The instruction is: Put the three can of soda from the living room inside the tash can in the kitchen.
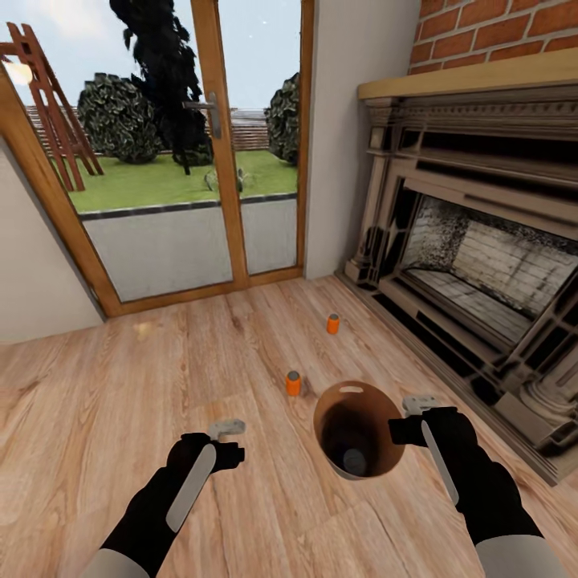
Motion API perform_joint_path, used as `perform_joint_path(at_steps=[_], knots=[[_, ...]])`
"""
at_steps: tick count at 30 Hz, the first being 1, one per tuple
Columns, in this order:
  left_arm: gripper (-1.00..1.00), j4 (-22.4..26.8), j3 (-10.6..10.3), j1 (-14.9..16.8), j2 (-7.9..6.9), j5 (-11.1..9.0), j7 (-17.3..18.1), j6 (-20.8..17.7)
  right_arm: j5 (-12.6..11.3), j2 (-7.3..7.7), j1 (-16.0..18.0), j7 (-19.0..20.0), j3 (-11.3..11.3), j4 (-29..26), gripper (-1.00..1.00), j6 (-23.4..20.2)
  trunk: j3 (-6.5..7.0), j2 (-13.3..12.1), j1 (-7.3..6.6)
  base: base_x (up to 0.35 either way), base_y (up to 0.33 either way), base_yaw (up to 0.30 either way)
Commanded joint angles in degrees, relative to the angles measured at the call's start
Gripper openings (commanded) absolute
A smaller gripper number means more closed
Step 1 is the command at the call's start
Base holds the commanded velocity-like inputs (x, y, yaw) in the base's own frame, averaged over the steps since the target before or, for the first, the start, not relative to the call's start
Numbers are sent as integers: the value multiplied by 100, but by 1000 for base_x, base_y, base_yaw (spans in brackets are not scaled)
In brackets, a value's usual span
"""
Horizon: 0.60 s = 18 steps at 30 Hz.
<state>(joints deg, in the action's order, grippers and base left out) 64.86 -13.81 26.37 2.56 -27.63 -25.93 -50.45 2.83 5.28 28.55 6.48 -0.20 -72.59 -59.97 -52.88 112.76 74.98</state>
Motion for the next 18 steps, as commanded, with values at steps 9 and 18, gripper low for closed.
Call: perform_joint_path(at_steps=[9,18], knots=[[100,0,-44,0,11,3,4,0,-107,-1,1,31,3,-1,-100,-3,79,0,0,0,0,79],[100,0,-131,0,16,3,4,0,-107,-1,1,29,3,1,-100,-3,157,0,0,0,0,79]])
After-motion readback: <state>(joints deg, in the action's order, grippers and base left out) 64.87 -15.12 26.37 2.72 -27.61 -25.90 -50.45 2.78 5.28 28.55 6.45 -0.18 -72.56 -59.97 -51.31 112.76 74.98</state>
